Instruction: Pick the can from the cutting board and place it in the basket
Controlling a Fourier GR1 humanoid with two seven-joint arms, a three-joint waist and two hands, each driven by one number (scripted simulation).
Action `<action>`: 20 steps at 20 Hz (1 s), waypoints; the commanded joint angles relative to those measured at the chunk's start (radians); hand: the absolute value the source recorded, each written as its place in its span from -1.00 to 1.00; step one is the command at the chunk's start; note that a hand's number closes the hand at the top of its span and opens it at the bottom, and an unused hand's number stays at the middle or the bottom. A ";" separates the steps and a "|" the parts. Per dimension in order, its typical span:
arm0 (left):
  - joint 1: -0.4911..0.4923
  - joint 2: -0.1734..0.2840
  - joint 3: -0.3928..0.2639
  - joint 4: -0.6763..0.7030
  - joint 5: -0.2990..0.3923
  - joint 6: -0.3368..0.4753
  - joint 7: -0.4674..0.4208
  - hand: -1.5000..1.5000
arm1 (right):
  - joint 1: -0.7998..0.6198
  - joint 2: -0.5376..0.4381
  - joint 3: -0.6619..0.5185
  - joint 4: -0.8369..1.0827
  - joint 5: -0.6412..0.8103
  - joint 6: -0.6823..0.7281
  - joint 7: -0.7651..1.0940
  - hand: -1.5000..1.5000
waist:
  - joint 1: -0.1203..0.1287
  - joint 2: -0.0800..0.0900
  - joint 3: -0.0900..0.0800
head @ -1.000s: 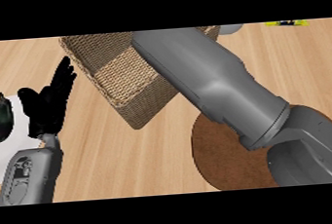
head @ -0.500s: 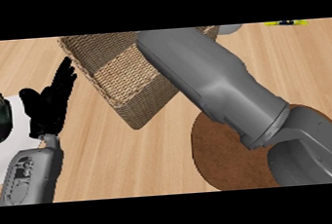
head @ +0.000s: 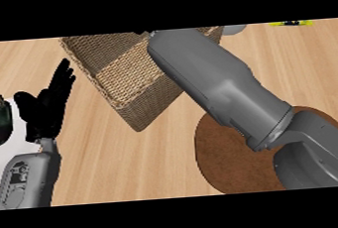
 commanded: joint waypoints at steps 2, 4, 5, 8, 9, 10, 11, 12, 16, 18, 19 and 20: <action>0.008 -0.009 0.001 0.019 -0.001 0.004 -0.013 0.00 | -0.009 0.006 -0.016 0.022 -0.031 0.028 0.065 1.00 | -0.007 0.005 0.000; -0.009 0.001 0.000 -0.018 -0.001 0.006 0.015 0.00 | 0.028 0.006 0.001 -0.012 -0.043 0.038 0.089 1.00 | 0.007 0.001 0.001; 0.000 -0.022 -0.027 -0.006 -0.024 0.018 0.016 0.00 | 0.046 0.006 -0.002 -0.010 -0.050 0.016 0.074 1.00 | 0.005 0.004 0.001; 0.008 -0.040 -0.026 -0.013 -0.022 0.034 -0.007 0.00 | 0.066 0.006 0.009 -0.041 -0.071 0.049 0.088 1.00 | -0.004 -0.002 0.001; -0.037 0.004 0.003 0.006 -0.015 0.018 0.029 0.00 | 0.074 0.006 -0.008 -0.013 -0.080 0.019 0.041 1.00 | -0.012 0.003 0.002; 0.034 -0.006 0.002 -0.009 0.001 0.003 -0.021 0.00 | 0.026 0.006 -0.015 -0.021 -0.090 0.053 0.074 1.00 | 0.002 -0.001 0.001; -0.012 0.011 0.021 0.011 0.007 0.003 0.008 0.00 | 0.002 0.006 -0.025 -0.017 -0.101 0.065 0.077 1.00 | -0.004 0.001 0.001; 0.002 -0.022 -0.006 0.000 -0.005 0.016 -0.017 0.00 | 0.066 0.006 -0.004 -0.011 -0.092 0.011 0.064 1.00 | 0.009 0.007 0.000; 0.053 -0.021 -0.026 -0.025 -0.008 -0.005 -0.018 0.00 | 0.069 0.006 -0.039 -0.033 -0.153 0.043 0.086 1.00 | 0.014 -0.001 0.001; -0.001 -0.019 -0.014 0.003 -0.015 0.017 -0.005 0.00 | 0.057 0.006 -0.045 -0.002 -0.164 0.056 0.091 1.00 | 0.009 0.005 0.000; 0.028 -0.003 -0.004 -0.015 -0.004 -0.001 -0.013 0.00 | 0.073 0.006 -0.054 0.024 -0.164 0.029 0.088 1.00 | 0.006 0.003 0.001; -0.004 -0.022 -0.009 0.011 -0.012 0.019 -0.006 0.00 | 0.070 0.006 -0.043 -0.011 -0.175 0.058 0.117 1.00 | -0.001 0.001 0.001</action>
